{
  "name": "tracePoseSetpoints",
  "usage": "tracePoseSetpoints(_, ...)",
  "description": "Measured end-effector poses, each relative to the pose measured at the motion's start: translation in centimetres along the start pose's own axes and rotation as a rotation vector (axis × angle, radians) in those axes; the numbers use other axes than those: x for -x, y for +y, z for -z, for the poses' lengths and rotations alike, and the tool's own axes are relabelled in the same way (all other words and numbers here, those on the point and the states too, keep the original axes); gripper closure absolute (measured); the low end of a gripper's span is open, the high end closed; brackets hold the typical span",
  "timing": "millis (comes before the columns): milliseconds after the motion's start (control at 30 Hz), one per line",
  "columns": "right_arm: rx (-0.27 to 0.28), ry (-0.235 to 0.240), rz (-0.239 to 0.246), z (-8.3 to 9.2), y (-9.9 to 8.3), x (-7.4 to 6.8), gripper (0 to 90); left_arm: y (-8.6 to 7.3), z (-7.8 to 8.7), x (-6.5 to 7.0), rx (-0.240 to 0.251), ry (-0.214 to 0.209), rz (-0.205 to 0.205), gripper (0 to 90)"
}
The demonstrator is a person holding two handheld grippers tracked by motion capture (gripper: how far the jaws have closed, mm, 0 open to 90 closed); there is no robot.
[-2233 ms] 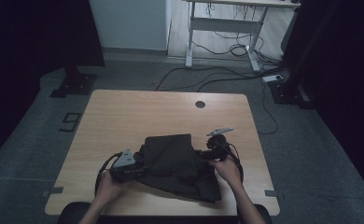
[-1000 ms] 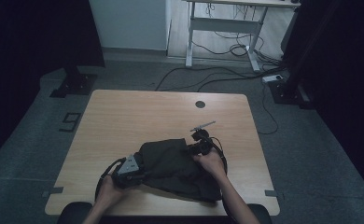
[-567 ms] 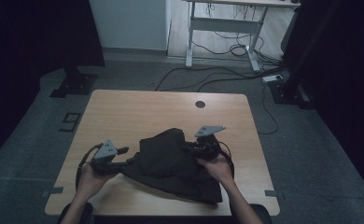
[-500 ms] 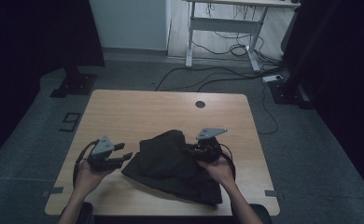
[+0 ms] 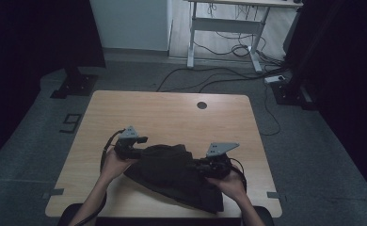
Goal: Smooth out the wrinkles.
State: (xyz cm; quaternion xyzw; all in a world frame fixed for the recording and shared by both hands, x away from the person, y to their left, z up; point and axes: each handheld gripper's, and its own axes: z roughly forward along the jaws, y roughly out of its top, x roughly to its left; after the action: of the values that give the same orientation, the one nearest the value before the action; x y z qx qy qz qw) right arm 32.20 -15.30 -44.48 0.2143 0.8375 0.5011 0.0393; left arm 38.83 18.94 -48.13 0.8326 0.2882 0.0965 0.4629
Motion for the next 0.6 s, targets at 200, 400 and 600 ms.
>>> tracePoseSetpoints(200,-0.023,0.008,-0.037,2.2,-2.3,-0.9,42.2,-1.0,2.0,2.8,-0.001,-0.047,-0.054,36.4)
tracePoseSetpoints(400,-0.066,-0.086,-0.118,5.3,-4.7,-0.2,35.7,-2.9,3.0,4.5,-0.033,-0.047,-0.083,35.7)
tracePoseSetpoints(600,-0.087,-0.217,-0.276,2.2,-4.6,-0.6,19.8,-3.8,3.1,5.6,-0.072,-0.044,-0.101,33.9)
